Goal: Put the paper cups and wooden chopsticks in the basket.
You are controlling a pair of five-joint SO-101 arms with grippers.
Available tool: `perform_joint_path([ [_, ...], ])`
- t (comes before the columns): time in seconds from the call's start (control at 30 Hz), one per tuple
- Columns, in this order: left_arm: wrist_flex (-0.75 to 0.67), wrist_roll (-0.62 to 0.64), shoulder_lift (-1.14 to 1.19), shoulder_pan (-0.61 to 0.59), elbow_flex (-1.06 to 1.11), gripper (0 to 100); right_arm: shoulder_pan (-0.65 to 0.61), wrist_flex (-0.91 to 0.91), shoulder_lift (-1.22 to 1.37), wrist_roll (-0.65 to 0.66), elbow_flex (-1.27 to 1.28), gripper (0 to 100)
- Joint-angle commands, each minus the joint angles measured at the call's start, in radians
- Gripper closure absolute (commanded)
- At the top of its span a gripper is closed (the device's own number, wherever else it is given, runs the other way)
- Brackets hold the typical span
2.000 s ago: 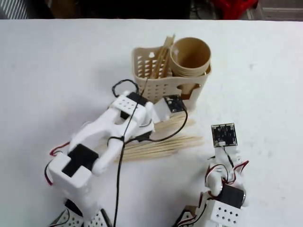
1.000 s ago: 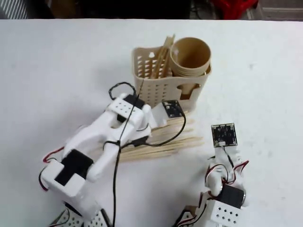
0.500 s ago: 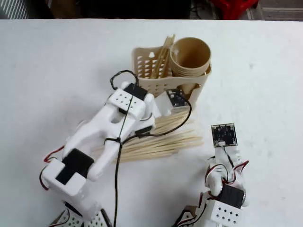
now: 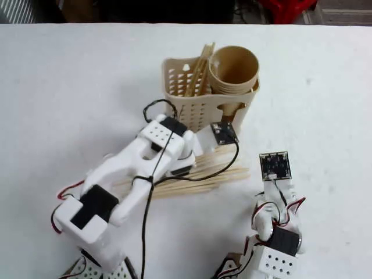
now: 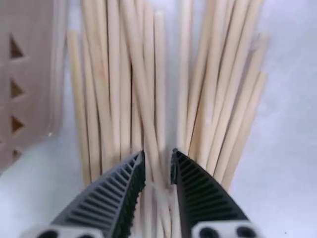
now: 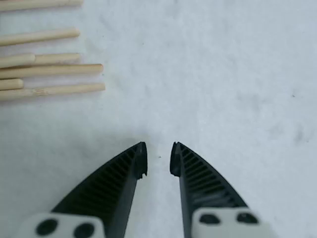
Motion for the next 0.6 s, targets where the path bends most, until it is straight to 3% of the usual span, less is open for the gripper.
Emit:
perform_joint_path([
  [0.0, -0.006, -0.005, 0.016, 0.012, -0.009, 85, 0.004, 0.004, -0.007, 0.009, 0.006, 90.0],
  [0.17, -0.015, -0.002, 0.113, 0.013, -0.043, 85, 0.004, 0.004, -0.007, 0.009, 0.006, 90.0],
  [0.27, -0.009, -0.002, 0.142, 0.010, -0.078, 90, 0.004, 0.004, -0.007, 0.009, 0.006, 90.0],
  [0.57, 0.107, -0.005, 0.028, 0.018, -0.141, 98, 0.004, 0.004, -0.007, 0.009, 0.006, 90.0],
])
